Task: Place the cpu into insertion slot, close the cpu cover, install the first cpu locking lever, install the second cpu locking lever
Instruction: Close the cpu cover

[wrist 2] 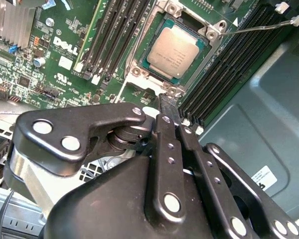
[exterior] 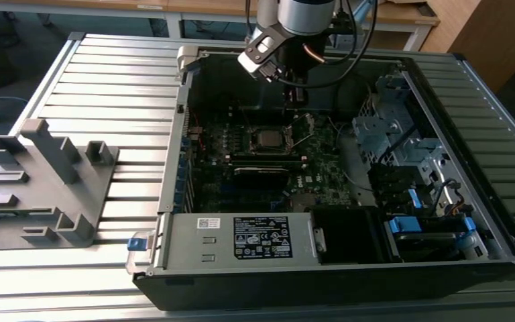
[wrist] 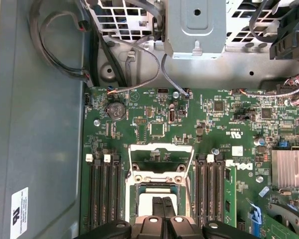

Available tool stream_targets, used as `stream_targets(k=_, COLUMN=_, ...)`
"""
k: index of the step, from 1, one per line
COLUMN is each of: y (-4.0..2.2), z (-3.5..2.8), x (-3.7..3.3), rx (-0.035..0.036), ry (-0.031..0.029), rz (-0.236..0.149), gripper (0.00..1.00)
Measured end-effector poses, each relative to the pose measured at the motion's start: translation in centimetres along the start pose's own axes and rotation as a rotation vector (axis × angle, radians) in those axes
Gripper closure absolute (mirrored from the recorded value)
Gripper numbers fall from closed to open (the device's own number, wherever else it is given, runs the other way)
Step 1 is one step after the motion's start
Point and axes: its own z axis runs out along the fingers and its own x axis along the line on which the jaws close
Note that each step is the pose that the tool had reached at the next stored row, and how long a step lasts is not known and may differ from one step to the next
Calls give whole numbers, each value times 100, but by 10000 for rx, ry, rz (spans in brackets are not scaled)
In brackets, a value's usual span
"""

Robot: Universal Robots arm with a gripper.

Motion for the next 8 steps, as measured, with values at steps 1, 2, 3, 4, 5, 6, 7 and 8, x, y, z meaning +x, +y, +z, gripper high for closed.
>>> stream_targets(k=1, y=1, z=0, x=0, rx=0, ry=-1, rz=0, gripper=90)
stream_targets(k=2, y=3, z=0, x=0, rx=0, ry=0, rz=0, gripper=90)
stream_targets(k=3, y=4, z=0, x=0, rx=0, ry=-1, rz=0, gripper=90)
stream_targets(k=4, y=4, z=0, x=0, rx=0, ry=0, rz=1, gripper=90)
stream_targets(k=5, y=5, z=0, x=0, rx=0, ry=0, rz=0, gripper=90)
stream_targets(k=6, y=7, z=1, x=0, rx=0, ry=0, rz=0, gripper=90)
stream_targets(k=7, y=10, z=1, x=0, rx=0, ry=0, rz=-2, gripper=90)
stream_targets(k=8, y=12, z=1, x=0, rx=0, ry=0, rz=0, gripper=90)
